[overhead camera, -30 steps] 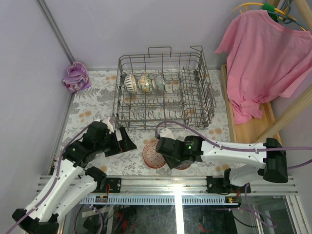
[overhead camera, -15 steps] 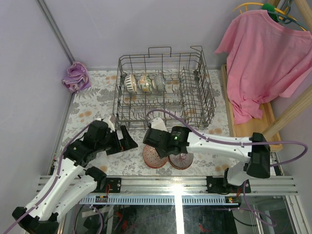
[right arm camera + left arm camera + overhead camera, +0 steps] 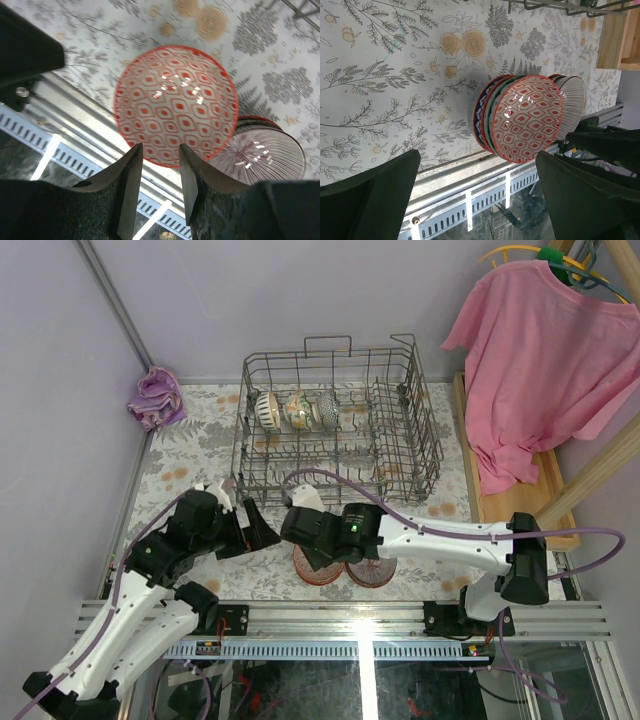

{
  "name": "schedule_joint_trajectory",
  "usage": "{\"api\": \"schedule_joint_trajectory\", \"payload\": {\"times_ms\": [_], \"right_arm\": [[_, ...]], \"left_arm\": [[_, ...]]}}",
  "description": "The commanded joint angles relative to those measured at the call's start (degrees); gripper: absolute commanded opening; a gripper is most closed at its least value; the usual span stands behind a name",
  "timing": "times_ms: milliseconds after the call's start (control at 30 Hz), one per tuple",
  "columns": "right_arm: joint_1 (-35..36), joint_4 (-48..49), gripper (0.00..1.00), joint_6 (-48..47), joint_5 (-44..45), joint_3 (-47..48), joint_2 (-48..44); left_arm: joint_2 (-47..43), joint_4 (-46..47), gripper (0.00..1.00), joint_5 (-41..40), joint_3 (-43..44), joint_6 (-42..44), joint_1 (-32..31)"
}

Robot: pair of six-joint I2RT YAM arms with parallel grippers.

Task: Load the bowls into the dish rack
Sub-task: Pick up the bowl from the center of the board.

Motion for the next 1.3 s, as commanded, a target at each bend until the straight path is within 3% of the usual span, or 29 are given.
{"api": "schedule_joint_trajectory", "payload": {"times_ms": [0,500,1267], "right_arm": [[1.8,2.04,0.42,-1.68,-2.33,6.01,3.6],[3.12,0.99,0.39,-1.23,-5.56,11.44,13.8],[3.34,0.41,0.27,-0.6,-5.69,10.22,16.4]], "left_arm": [[-3.45,-1.68,1.0,1.36,3.62,0.21,-0.26],[-14.59,-5.27,1.0,-1.4,12.24,-2.83,-0.2],[-15.06,-5.89,1.0,-1.33,12.79,-3.51,-0.21]]}}
